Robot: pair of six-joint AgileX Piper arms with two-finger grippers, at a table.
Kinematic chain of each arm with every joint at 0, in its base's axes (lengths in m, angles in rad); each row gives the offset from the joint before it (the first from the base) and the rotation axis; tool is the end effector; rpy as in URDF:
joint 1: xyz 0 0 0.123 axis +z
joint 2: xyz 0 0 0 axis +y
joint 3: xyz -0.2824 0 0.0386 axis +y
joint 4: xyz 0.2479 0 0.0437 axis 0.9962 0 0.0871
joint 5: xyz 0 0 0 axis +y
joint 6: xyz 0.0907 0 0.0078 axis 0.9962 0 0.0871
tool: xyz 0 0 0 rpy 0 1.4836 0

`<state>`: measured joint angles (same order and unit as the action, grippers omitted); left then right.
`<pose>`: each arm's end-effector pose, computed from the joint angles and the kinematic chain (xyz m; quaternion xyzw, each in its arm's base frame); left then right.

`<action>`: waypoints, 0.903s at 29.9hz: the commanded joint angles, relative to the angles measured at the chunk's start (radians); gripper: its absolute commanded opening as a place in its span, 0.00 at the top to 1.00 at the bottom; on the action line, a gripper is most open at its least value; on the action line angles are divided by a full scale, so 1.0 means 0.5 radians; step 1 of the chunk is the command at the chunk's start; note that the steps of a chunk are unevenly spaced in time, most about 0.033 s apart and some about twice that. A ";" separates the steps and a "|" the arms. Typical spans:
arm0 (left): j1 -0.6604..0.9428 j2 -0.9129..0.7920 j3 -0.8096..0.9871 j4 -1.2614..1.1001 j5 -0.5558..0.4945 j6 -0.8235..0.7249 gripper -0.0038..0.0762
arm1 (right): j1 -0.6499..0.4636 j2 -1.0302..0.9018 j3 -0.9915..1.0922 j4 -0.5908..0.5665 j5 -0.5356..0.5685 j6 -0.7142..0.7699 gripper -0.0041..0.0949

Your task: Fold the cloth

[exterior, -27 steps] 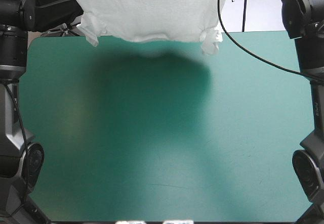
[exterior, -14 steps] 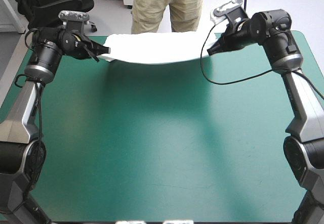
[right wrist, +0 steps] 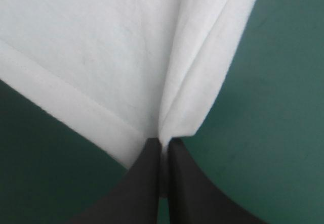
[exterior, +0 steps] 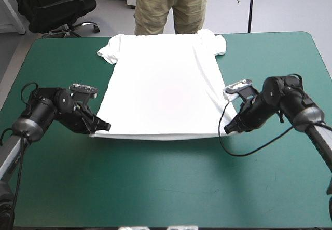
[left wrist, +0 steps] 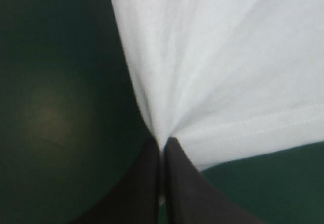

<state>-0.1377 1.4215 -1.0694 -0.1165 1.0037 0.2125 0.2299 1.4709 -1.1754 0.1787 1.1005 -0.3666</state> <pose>0.2672 -0.0461 0.2771 0.1488 0.9759 -0.0476 0.1522 0.2731 0.0787 0.2908 -0.2618 0.9526 0.0751 0.1355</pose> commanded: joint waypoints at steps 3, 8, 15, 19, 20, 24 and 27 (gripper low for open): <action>-0.004 -0.270 0.220 -0.040 0.078 -0.007 0.97 | -0.015 -0.295 0.308 0.021 -0.052 0.055 0.98; -0.004 -0.479 0.423 -0.133 0.096 0.003 0.97 | -0.015 -0.467 0.584 0.037 -0.116 0.099 0.98; -0.004 -0.592 0.601 -0.168 0.109 0.006 0.97 | -0.012 -0.597 0.775 0.089 -0.210 0.099 0.98; -0.004 -0.592 0.630 -0.184 0.068 0.006 0.97 | -0.012 -0.597 0.785 0.085 -0.252 0.099 0.98; -0.004 -0.592 0.630 -0.184 0.052 0.006 0.97 | -0.012 -0.597 0.785 0.085 -0.266 0.099 0.98; -0.004 -0.592 0.630 -0.189 0.043 0.074 0.96 | -0.012 -0.597 0.785 0.089 -0.286 0.122 0.93; -0.004 -0.592 0.630 -0.208 0.050 0.106 0.88 | -0.012 -0.598 0.785 0.089 -0.286 0.137 0.75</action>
<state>-0.1377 1.1472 -0.7335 -0.2010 1.0340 0.2506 0.2299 1.1978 -0.7639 0.2204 0.9721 -0.3010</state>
